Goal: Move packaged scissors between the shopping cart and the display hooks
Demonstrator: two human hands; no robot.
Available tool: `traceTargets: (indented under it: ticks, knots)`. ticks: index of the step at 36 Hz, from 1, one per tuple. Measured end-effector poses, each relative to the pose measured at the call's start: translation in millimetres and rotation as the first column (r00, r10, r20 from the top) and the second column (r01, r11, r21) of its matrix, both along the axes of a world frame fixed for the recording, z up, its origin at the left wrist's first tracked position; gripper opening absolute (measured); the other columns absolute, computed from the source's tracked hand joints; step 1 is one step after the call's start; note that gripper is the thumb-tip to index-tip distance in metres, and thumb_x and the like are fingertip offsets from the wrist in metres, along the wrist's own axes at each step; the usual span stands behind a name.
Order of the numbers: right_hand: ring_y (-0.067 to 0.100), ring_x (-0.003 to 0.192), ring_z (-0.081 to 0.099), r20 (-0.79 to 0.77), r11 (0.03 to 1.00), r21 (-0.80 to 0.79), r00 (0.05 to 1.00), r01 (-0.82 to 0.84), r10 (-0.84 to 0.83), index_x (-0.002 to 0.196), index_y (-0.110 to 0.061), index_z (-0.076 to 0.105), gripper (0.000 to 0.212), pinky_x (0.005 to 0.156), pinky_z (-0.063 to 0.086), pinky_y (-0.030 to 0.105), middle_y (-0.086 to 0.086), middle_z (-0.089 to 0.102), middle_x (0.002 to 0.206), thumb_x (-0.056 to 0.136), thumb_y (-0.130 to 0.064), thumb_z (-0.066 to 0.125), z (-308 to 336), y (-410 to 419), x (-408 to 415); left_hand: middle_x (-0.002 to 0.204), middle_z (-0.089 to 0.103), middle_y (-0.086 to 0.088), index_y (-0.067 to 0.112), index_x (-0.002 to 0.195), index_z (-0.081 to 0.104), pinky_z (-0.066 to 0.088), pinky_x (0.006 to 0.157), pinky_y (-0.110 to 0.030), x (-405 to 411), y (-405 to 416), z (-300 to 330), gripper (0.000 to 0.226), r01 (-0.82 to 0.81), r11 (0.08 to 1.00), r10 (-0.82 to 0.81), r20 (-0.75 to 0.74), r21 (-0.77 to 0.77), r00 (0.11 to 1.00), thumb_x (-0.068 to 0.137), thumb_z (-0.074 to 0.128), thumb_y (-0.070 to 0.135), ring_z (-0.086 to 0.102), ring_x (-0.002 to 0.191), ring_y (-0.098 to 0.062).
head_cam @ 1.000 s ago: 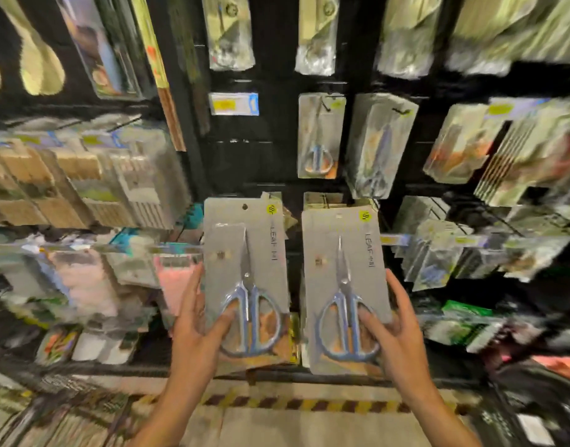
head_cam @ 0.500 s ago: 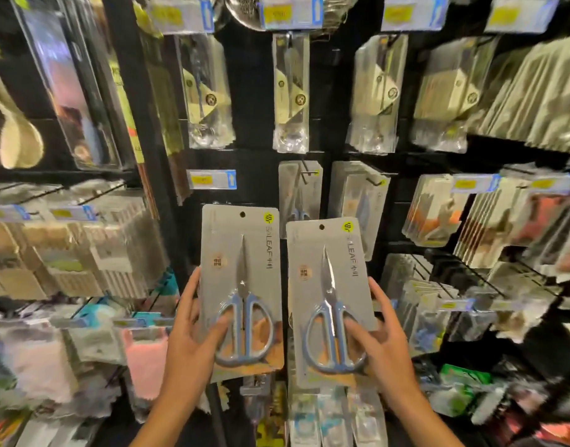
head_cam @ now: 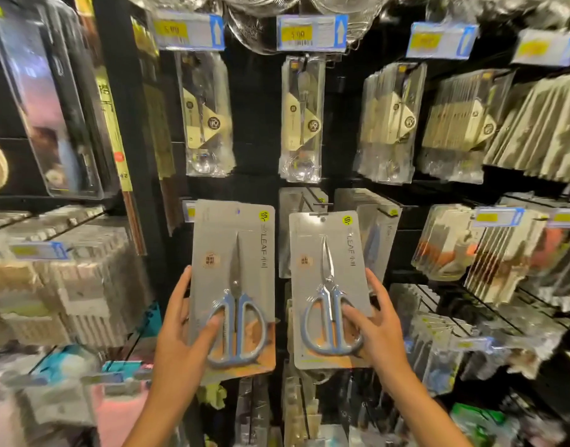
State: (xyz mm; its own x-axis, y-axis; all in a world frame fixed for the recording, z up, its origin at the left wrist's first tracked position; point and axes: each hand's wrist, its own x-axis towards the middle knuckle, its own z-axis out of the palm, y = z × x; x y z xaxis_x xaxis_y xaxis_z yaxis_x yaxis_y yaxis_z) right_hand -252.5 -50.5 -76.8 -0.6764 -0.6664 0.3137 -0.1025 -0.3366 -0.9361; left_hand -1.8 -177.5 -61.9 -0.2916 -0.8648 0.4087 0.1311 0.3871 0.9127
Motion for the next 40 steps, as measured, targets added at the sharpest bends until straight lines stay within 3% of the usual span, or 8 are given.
traceTargets:
  ticks: [6, 10, 15, 21, 25, 29, 35, 40]
  knots:
    - [0.011, 0.102, 0.073, -0.026, 1.0, 0.01, 1.0, 0.012, -0.012, 0.147, -0.029, 0.04, 0.07, 0.074, 0.058, 0.02, -0.021, 0.073, 0.114, 0.092, 0.007, 0.062, 2, -13, -12, 0.123, 0.058, 0.042, 0.055, 0.15, 0.032, 0.047, 0.094, -0.025, -10, -16, 1, 0.083, 0.03, 0.999, -0.03, -0.005, -0.015, 1.0, 0.08, 0.068, 0.028, 0.057, 0.118, 0.012]
    - [0.013, 0.103, 0.073, -0.01, 0.999, 0.039, 1.0, 0.009, -0.008, 0.147, -0.032, 0.042, 0.07, 0.078, 0.06, 0.025, -0.012, 0.072, 0.121, 0.092, 0.005, 0.064, -2, -23, -22, 0.122, 0.057, 0.043, 0.053, 0.149, 0.034, 0.052, 0.086, -0.013, -18, -22, 0, 0.082, 0.033, 0.999, -0.034, -0.015, -0.02, 0.999, 0.081, 0.067, 0.023, 0.057, 0.117, 0.014]
    - [0.015, 0.107, 0.072, 0.033, 0.998, 0.05, 0.999, -0.029, 0.027, 0.148, -0.032, 0.044, 0.07, 0.086, 0.061, 0.033, -0.003, 0.066, 0.134, 0.092, 0.003, 0.065, -4, -34, -28, 0.143, 0.054, 0.022, 0.057, 0.146, 0.037, 0.049, 0.093, -0.023, -22, -32, 2, 0.08, 0.038, 0.999, -0.038, -0.021, -0.036, 0.999, 0.081, 0.068, 0.022, 0.057, 0.124, 0.005]
    - [0.029, 0.106, 0.07, 0.01, 0.999, 0.034, 0.999, -0.032, 0.032, 0.149, -0.035, 0.041, 0.071, 0.083, 0.062, 0.038, -0.006, 0.069, 0.129, 0.093, 0.003, 0.063, -9, -39, -32, 0.124, 0.062, 0.031, 0.05, 0.151, 0.034, 0.053, 0.079, -0.011, -31, -39, 3, 0.082, 0.023, 0.999, -0.024, -0.021, -0.045, 0.999, 0.081, 0.068, 0.026, 0.061, 0.116, 0.007]
    - [0.022, 0.112, 0.065, -0.108, 0.998, 0.055, 0.994, 0.009, -0.003, 0.152, -0.046, 0.029, 0.078, 0.079, 0.06, 0.026, -0.014, 0.043, 0.155, 0.096, -0.005, 0.064, -19, -44, -34, 0.114, 0.061, 0.044, 0.037, 0.155, 0.033, 0.05, 0.079, -0.003, -37, -39, 3, 0.079, 0.005, 0.997, -0.005, -0.002, -0.078, 1.0, 0.087, 0.067, 0.013, 0.06, 0.11, 0.014]
    - [-0.011, 0.115, 0.06, -0.158, 0.999, 0.047, 0.987, -0.004, 0.011, 0.154, -0.041, 0.028, 0.076, 0.083, 0.052, 0.011, -0.022, 0.039, 0.152, 0.097, -0.002, 0.06, -28, -52, -38, 0.119, 0.059, 0.043, 0.04, 0.154, 0.032, 0.05, 0.079, -0.003, -38, -43, 5, 0.079, -0.006, 0.996, 0.005, -0.009, -0.086, 1.0, 0.088, 0.067, 0.015, 0.059, 0.115, 0.012]
    - [-0.019, 0.134, 0.036, -0.232, 0.996, 0.085, 0.973, 0.008, 0.012, 0.153, -0.049, 0.024, 0.074, 0.105, 0.044, 0.012, -0.034, 0.028, 0.155, 0.099, -0.013, 0.06, -35, -71, -52, 0.118, 0.062, 0.04, 0.039, 0.154, 0.032, 0.05, 0.079, -0.004, -41, -49, 9, 0.078, -0.041, 0.993, 0.038, -0.031, -0.108, 0.999, 0.088, 0.067, 0.015, 0.061, 0.113, 0.011]
    - [0.027, 0.133, 0.048, -0.293, 0.99, 0.12, 0.955, 0.074, -0.036, 0.153, -0.055, 0.018, 0.074, 0.1, 0.054, 0.044, -0.033, 0.031, 0.155, 0.101, -0.021, 0.059, -32, -97, -62, 0.117, 0.064, 0.038, 0.043, 0.153, 0.033, 0.052, 0.078, -0.006, -43, -52, 13, 0.08, -0.044, 0.995, 0.039, -0.056, -0.092, 0.998, 0.083, 0.066, 0.023, 0.062, 0.112, 0.01]
